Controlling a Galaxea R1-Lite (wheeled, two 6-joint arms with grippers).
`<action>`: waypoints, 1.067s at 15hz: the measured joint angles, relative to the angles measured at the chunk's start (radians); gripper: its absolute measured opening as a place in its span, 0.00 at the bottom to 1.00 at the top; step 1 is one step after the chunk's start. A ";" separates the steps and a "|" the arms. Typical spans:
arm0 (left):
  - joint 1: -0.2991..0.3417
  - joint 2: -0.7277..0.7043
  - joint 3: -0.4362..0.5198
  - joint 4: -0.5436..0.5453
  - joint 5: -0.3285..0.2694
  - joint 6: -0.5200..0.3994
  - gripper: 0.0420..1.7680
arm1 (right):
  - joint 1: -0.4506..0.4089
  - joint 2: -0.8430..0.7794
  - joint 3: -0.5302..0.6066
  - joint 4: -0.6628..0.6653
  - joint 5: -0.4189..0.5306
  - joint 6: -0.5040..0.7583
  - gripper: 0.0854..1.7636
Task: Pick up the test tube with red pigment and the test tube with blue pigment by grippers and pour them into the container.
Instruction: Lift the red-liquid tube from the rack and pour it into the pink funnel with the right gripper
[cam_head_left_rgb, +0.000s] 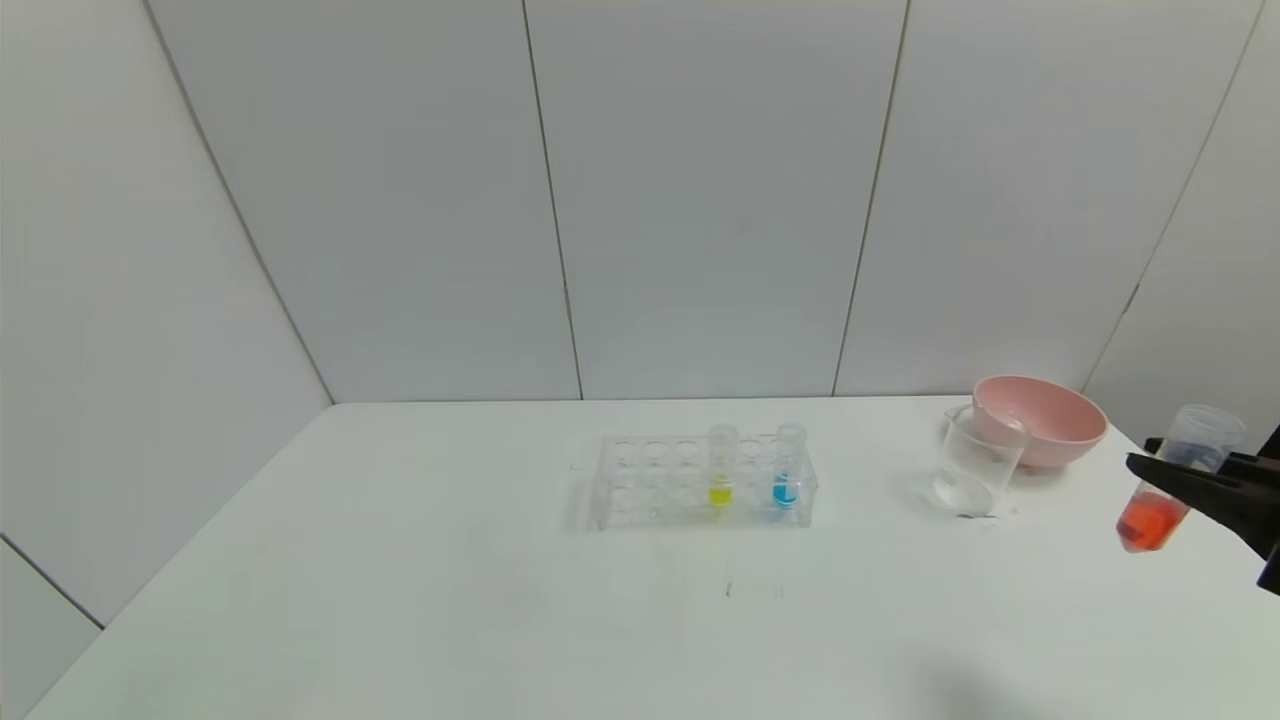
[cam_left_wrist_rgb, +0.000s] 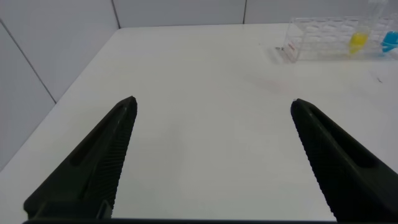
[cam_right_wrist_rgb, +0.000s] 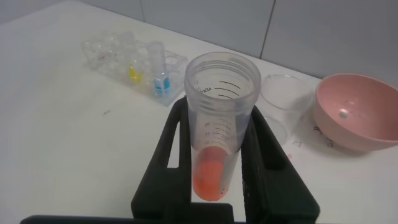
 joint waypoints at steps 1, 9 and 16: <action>0.000 0.000 0.000 0.000 0.000 0.000 1.00 | -0.049 0.029 -0.017 0.001 0.025 -0.027 0.26; 0.000 0.000 0.000 0.000 0.000 0.000 1.00 | -0.126 0.422 -0.370 0.010 -0.021 -0.304 0.26; 0.000 0.000 0.000 0.000 0.000 0.000 1.00 | 0.015 0.568 -0.707 0.428 -0.166 -0.416 0.26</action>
